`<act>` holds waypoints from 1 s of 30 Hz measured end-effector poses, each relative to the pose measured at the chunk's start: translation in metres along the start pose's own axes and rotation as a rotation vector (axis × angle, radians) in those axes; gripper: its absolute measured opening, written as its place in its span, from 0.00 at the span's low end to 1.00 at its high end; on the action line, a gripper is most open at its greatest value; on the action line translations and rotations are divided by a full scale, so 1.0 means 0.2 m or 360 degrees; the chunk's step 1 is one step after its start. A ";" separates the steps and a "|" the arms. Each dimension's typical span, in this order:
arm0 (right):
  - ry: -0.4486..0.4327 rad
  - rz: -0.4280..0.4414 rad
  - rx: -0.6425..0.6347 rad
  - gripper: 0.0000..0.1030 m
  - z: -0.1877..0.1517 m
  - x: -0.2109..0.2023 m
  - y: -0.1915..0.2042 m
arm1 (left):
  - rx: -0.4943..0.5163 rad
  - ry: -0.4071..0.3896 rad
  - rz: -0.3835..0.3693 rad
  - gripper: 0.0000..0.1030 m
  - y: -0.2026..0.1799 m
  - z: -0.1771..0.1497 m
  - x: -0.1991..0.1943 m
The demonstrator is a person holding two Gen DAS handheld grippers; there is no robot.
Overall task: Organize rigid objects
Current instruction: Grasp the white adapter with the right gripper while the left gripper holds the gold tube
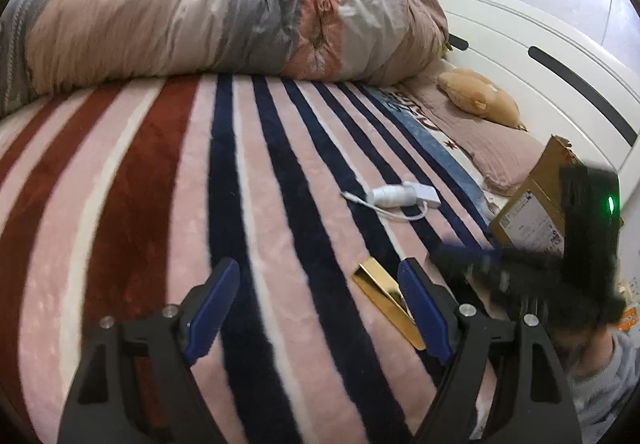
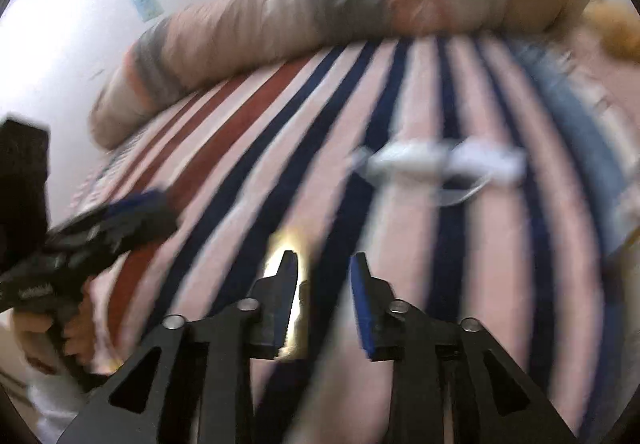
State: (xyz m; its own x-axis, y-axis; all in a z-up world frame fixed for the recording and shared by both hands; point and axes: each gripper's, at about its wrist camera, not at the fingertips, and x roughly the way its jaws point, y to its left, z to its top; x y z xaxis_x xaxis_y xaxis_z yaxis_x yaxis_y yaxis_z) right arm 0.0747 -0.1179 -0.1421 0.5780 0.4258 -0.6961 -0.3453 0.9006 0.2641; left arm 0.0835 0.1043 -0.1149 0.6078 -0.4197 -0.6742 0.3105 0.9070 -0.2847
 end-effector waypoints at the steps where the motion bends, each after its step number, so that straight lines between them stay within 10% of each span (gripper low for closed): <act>1: -0.0052 -0.0119 -0.0026 0.34 0.04 -0.02 -0.06 | -0.0003 0.0024 -0.0047 0.77 -0.01 -0.01 0.02; 5: -0.0111 -0.0354 -0.0095 0.34 0.15 0.05 -0.21 | -0.0004 0.0130 -0.0197 0.77 -0.10 -0.04 0.12; 11: -0.0079 -0.0282 -0.0006 0.34 0.28 0.25 -0.43 | 0.0069 0.0211 -0.0183 0.76 -0.24 -0.08 0.27; 19: 0.0053 -0.0054 0.0001 0.39 0.18 0.17 -0.41 | 0.0076 0.0245 -0.0129 0.37 -0.20 -0.11 0.29; 23: 0.0065 -0.0079 -0.0153 0.42 0.13 0.13 -0.32 | 0.0047 0.0240 -0.0131 0.37 -0.17 -0.10 0.26; 27: 0.0007 -0.0198 -0.0275 0.66 0.13 0.17 -0.29 | 0.0011 0.0242 -0.0131 0.46 -0.17 -0.11 0.28; 30: 0.0095 -0.0175 -0.0298 0.61 0.13 0.25 -0.29 | 0.0024 0.0217 -0.0098 0.47 -0.20 -0.11 0.30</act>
State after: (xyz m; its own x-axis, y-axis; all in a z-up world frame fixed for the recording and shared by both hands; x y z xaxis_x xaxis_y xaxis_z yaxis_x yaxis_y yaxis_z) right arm 0.1433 -0.1463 -0.1740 0.5769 0.3149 -0.7537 -0.4172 0.9069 0.0596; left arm 0.0914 0.0448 -0.1585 0.4827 -0.4649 -0.7422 0.3558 0.8785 -0.3188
